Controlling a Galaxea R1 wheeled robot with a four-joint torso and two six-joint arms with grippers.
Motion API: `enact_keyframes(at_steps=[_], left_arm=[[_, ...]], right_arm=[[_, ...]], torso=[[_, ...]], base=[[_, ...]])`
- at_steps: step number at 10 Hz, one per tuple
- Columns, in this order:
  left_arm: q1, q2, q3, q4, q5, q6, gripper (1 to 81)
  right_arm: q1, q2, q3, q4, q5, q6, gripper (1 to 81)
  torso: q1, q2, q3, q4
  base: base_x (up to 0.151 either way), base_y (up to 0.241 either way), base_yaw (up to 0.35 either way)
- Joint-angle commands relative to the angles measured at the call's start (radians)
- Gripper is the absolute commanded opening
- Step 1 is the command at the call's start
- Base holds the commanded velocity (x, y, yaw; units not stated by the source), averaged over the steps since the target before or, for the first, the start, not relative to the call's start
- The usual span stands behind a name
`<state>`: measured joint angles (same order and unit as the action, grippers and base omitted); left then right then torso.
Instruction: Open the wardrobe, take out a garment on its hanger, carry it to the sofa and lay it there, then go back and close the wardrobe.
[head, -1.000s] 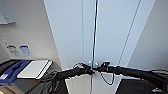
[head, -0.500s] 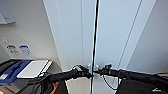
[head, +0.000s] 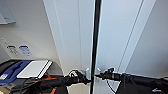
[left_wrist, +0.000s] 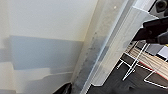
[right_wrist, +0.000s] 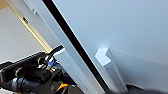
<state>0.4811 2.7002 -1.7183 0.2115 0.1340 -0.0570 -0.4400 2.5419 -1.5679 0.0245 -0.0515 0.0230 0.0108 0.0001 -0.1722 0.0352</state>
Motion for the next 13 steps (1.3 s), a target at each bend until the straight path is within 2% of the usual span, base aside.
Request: enact_keyframes(at_steps=[1,7,13], left_arm=[[-0.055,-0.061,0.261,-0.006,0.035,-0.009,81.1],[0.004,-0.212,0.442,-0.003,0.038,-0.007,81.1],[0.066,-0.385,0.615,0.039,0.035,-0.003,81.1]], right_arm=[[0.063,0.004,0.132,-0.014,-0.117,0.017,81.1],[-0.003,-0.119,0.309,-0.075,-0.120,0.017,81.1],[-0.035,-0.231,0.419,-0.110,-0.120,0.017,81.1]], torso=[[0.000,0.000,0.000,0.000],[0.000,0.000,0.000,0.000],[0.000,0.000,0.000,0.000]], base=[[0.000,0.000,0.000],[0.000,0.000,0.000],[0.000,0.000,0.000]])
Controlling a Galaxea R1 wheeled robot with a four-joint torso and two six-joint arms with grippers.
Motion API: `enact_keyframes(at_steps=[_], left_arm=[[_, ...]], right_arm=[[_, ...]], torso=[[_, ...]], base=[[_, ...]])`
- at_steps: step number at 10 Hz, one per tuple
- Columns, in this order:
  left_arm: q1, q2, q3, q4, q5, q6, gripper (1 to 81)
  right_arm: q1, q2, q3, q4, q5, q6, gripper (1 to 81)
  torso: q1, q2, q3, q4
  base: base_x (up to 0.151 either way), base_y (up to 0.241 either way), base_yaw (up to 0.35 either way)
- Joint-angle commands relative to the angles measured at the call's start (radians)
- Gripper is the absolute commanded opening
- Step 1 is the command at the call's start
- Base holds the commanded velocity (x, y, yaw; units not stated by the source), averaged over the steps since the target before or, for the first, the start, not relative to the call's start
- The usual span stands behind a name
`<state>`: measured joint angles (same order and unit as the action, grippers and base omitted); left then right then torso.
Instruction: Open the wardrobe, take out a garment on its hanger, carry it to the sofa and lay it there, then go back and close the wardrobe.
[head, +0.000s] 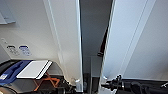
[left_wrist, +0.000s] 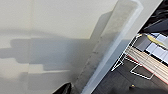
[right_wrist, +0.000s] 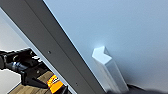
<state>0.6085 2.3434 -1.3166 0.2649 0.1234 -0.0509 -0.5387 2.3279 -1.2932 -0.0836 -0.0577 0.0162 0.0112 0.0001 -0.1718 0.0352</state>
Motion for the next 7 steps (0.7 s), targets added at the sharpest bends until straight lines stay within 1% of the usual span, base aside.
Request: enact_keyframes(at_steps=[1,5,7], left_arm=[[-0.054,-0.048,0.229,-0.015,0.045,-0.009,81.1],[-0.008,-0.134,0.293,0.005,0.041,0.008,81.1],[0.030,-0.215,0.322,0.034,-0.019,0.008,81.1]], right_arm=[[0.052,-0.034,0.158,-0.010,-0.111,0.024,81.1],[0.039,-0.088,0.194,-0.021,-0.110,0.024,81.1],[0.019,-0.126,0.204,-0.044,-0.106,0.024,81.1]], torso=[[0.000,0.000,0.000,0.000],[0.000,0.000,0.000,0.000],[0.000,0.000,0.000,0.000]], base=[[0.000,0.000,0.000],[0.000,0.000,0.000],[0.000,0.000,0.000]])
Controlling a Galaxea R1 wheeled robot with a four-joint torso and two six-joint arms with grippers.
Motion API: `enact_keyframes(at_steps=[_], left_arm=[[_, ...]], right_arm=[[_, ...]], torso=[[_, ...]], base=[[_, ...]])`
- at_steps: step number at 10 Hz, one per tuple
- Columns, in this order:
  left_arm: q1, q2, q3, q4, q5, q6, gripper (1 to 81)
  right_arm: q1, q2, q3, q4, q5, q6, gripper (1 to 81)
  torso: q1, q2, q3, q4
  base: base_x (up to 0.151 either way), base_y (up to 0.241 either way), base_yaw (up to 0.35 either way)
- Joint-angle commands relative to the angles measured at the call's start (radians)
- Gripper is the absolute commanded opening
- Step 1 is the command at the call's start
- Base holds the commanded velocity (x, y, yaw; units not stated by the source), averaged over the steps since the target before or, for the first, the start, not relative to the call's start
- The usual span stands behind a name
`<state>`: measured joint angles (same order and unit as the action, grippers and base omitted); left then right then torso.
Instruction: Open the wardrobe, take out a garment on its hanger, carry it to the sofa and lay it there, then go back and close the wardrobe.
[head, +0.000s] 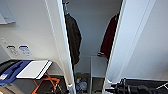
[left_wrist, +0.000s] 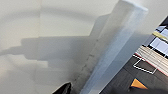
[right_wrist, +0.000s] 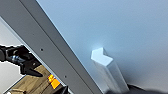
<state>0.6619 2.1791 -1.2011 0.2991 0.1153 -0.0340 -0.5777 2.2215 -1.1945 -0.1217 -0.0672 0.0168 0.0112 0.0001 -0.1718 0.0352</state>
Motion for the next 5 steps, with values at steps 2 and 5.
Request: enact_keyframes(at_steps=[2,5], left_arm=[[0.017,-0.094,0.228,0.023,-0.034,-0.009,81.1],[0.063,-0.116,0.232,0.058,-0.065,-0.009,81.1]], right_arm=[[0.040,-0.061,0.128,-0.024,-0.095,0.023,81.1],[0.000,-0.115,0.176,-0.051,-0.089,0.023,81.1]], torso=[[0.000,0.000,0.000,0.000],[0.000,0.000,0.000,0.000]], base=[[0.000,0.000,0.000],[0.000,0.000,0.000]])
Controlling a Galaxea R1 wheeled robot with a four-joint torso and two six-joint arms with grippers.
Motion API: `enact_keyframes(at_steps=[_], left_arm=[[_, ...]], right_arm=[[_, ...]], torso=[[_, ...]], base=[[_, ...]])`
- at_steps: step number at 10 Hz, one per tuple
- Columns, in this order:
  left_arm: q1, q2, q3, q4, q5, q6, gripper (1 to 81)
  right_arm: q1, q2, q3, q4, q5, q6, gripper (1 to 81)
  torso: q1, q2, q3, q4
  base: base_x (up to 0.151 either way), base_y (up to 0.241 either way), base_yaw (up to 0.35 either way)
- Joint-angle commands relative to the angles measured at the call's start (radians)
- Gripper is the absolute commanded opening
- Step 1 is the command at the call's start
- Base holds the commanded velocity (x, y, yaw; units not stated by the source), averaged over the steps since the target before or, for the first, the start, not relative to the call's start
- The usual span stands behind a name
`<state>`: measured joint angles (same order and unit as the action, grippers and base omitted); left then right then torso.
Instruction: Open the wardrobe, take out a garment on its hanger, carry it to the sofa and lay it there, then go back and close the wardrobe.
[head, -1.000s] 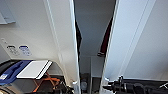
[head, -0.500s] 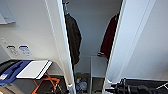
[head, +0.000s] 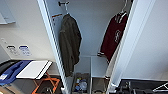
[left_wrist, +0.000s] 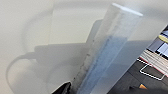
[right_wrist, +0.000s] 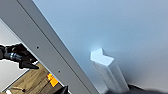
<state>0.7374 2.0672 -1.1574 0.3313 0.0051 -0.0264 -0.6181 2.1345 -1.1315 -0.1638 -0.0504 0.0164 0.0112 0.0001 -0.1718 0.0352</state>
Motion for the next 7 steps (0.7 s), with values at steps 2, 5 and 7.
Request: enact_keyframes(at_steps=[2,5,7], left_arm=[[0.001,-0.037,0.211,0.037,0.020,-0.015,81.1],[0.042,-0.079,0.231,0.071,0.004,-0.015,81.1],[0.093,-0.126,0.231,0.075,-0.039,-0.015,81.1]], right_arm=[[0.008,-0.075,0.147,-0.032,-0.092,0.024,81.1],[-0.061,-0.165,0.181,-0.075,-0.054,0.024,81.1],[-0.113,-0.244,0.190,-0.092,0.000,0.024,81.1]], torso=[[0.000,0.000,0.000,0.000],[0.000,0.000,0.000,0.000],[-0.001,0.000,0.001,0.000]], base=[[0.000,0.000,0.000],[0.000,0.000,0.000],[0.000,0.000,0.000]])
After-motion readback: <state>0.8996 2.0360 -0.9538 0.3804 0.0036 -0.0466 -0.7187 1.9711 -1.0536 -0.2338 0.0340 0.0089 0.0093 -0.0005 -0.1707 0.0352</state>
